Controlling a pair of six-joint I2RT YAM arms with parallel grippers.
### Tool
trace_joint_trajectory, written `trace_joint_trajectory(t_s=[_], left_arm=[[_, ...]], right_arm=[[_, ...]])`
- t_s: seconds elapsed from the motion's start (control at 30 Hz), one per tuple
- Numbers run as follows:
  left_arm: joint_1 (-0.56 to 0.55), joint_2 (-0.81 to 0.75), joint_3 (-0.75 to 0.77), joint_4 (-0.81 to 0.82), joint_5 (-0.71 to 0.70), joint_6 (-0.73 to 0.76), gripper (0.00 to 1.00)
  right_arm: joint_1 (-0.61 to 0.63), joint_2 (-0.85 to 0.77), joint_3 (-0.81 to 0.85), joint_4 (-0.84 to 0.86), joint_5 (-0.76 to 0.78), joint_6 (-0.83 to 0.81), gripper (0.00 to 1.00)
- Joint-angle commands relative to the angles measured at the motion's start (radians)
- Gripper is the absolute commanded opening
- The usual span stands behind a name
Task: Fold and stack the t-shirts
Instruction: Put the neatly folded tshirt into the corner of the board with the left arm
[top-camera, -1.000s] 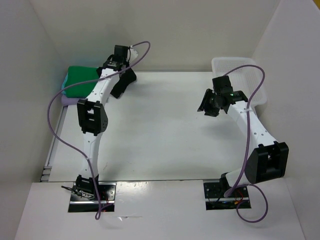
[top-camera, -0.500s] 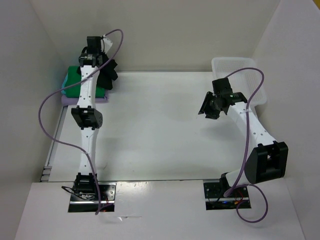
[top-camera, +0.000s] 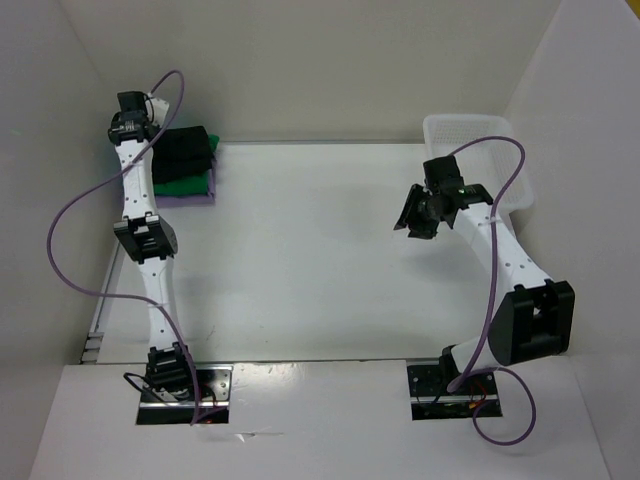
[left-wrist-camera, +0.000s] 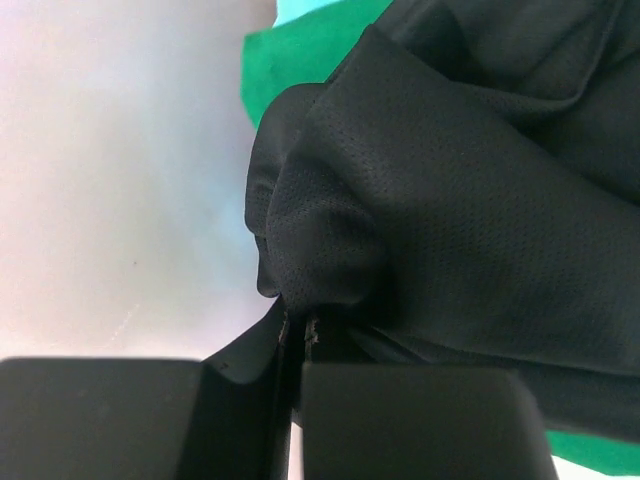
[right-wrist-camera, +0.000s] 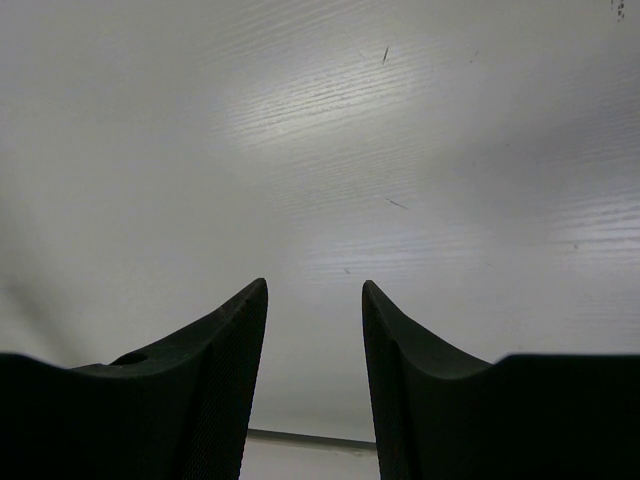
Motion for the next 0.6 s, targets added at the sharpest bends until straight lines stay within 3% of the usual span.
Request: trace_joint_trajectory(t_s=[0.0,0.1,0.13,0.2,0.23,0.3,0.37,0.4,0.57], left_arm=[[0.034,0.019,0.040,0.032,0.019,-0.044,0.00],[0.043,0.054,0.040,0.058,0.005,-0.044,0.00],[0.055,0.067,0.040,0.070,0.005,-0.044,0.17],[0.064,0.076,0.040,0.079,-0.004,-0.044,0.29],[0.064,0.076,0.040,0.079,-0.004,-0.055,0.40],[0.074,0.076,0.040,0.088,-0.013,-0.065,0.74],[0.083,0.065,0.040,0.098,-0.013,-0.065,0.87],[0.092,0.039,0.040,0.098,-0.013,-0.076,0.98],[0.092,-0.034,0.040,0.053,0.034,-0.076,1.00]], right_arm=[[-0.008,0.017,0.024,0.005,-0.022,-0.004,0.48],[-0.008,0.026,0.024,-0.007,-0.031,0.007,0.48],[0.003,0.026,0.036,-0.007,-0.031,0.007,0.48],[0.012,0.036,0.045,-0.016,-0.022,0.007,0.48],[0.012,0.036,0.045,-0.027,-0.022,0.007,0.48],[0.021,0.047,0.045,-0.027,-0.022,0.016,0.48],[0.032,0.056,0.055,-0.027,-0.031,0.025,0.48],[0.044,0.056,0.055,-0.027,-0.031,0.025,0.50],[0.053,0.075,0.065,-0.027,-0.054,0.025,0.50]])
